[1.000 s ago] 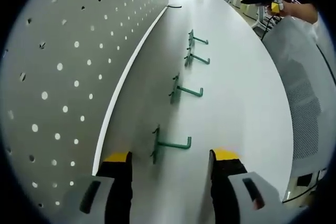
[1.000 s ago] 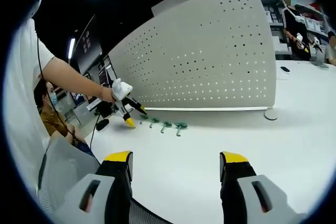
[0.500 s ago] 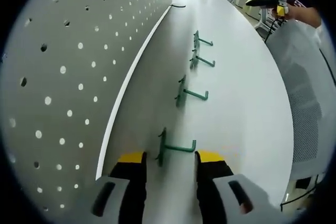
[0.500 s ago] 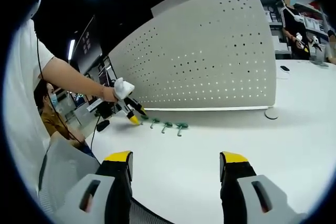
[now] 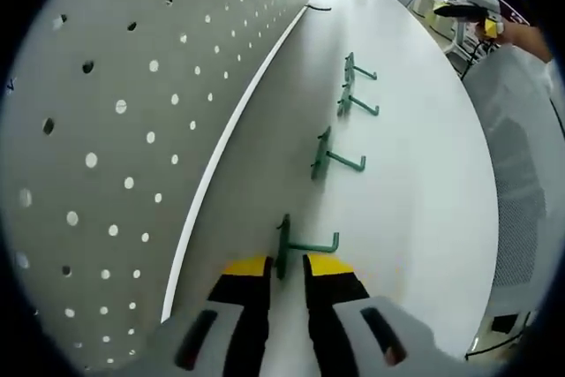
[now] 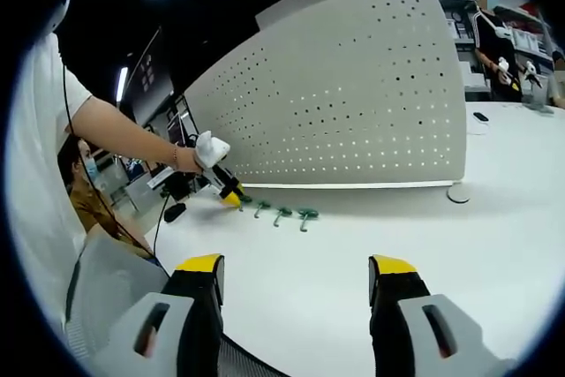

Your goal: Insert the hook assembly into the mounting plate slot until the hook locks in place.

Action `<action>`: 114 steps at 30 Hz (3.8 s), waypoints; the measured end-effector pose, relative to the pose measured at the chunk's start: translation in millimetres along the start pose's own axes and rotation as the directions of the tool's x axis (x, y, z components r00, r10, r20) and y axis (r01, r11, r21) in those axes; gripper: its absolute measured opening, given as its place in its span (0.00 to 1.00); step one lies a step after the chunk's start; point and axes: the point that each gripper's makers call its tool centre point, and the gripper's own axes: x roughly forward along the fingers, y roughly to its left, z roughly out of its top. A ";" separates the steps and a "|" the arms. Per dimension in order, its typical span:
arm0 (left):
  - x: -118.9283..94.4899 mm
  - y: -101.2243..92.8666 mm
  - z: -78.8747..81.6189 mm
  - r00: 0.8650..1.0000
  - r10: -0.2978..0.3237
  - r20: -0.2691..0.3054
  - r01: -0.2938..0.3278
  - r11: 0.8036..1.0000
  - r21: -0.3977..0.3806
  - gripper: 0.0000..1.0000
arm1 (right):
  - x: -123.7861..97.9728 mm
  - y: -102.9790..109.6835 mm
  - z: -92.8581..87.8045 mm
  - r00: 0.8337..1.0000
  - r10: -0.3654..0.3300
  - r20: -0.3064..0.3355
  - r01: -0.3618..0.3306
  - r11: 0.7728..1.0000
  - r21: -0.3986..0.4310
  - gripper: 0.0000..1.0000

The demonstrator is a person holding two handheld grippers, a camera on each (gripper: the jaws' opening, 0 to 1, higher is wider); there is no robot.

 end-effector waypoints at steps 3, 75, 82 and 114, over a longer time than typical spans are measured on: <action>0.4 1.1 -0.4 1.000 0.007 -0.003 -0.007 1.000 -0.017 0.12 | -0.2 0.4 -0.4 1.000 0.001 -0.001 -0.001 1.000 -0.001 0.64; -88.8 -23.4 89.9 0.798 0.308 0.518 -0.229 0.950 -0.211 0.03 | 3.7 10.1 14.5 0.997 0.032 0.066 -0.032 0.999 0.003 0.64; -105.0 -40.1 106.4 0.748 0.318 0.582 -0.225 0.947 -0.229 0.03 | 3.3 14.5 20.4 0.996 0.040 0.083 -0.040 0.999 0.001 0.64; -168.4 -95.1 139.3 0.514 0.415 0.750 -0.185 0.908 -0.376 0.03 | 3.2 29.3 36.0 0.989 0.087 0.122 -0.084 0.996 -0.029 0.63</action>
